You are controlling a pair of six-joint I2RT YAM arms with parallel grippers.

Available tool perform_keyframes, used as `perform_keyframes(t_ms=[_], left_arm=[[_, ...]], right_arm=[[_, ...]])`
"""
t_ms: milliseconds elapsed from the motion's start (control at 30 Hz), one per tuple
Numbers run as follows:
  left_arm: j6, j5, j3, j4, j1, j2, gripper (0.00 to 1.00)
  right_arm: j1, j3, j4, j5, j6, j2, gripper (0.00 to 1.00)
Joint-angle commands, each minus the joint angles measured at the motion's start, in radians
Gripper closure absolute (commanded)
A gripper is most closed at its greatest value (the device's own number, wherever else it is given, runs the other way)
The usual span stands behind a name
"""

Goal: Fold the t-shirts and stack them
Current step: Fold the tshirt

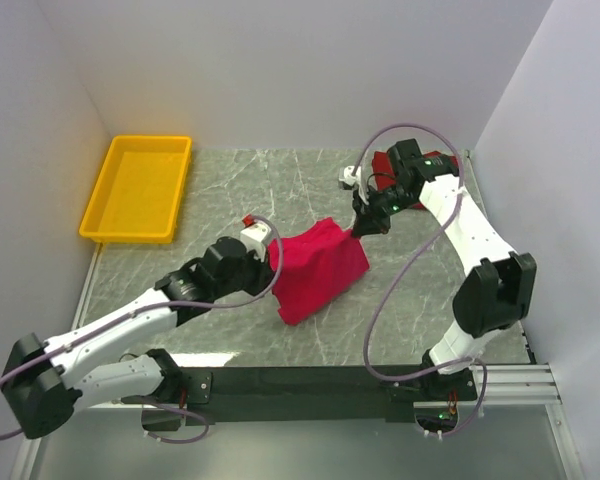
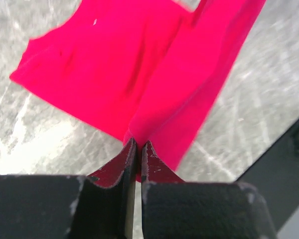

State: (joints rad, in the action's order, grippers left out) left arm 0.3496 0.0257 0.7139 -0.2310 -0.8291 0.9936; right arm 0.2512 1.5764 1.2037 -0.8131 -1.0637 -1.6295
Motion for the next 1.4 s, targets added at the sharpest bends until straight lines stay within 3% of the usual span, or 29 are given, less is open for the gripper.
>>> perform_keyframes(t_ms=[0,633,1367], left_arm=[[-0.046,-0.072,0.039,0.064,0.041,0.054,0.99],[-0.124,-0.154,0.104,0.125,0.312,0.287,0.99],[-0.166,-0.193,0.266,0.128,0.427,0.551,0.99]], right_arm=[[0.008,0.066,-0.078,-0.017,0.091,-0.038,1.0],[0.034,0.246,-0.3,0.089,0.335,-0.368,1.0],[0.049,0.29,-0.461,0.18,0.487,-0.501,1.0]])
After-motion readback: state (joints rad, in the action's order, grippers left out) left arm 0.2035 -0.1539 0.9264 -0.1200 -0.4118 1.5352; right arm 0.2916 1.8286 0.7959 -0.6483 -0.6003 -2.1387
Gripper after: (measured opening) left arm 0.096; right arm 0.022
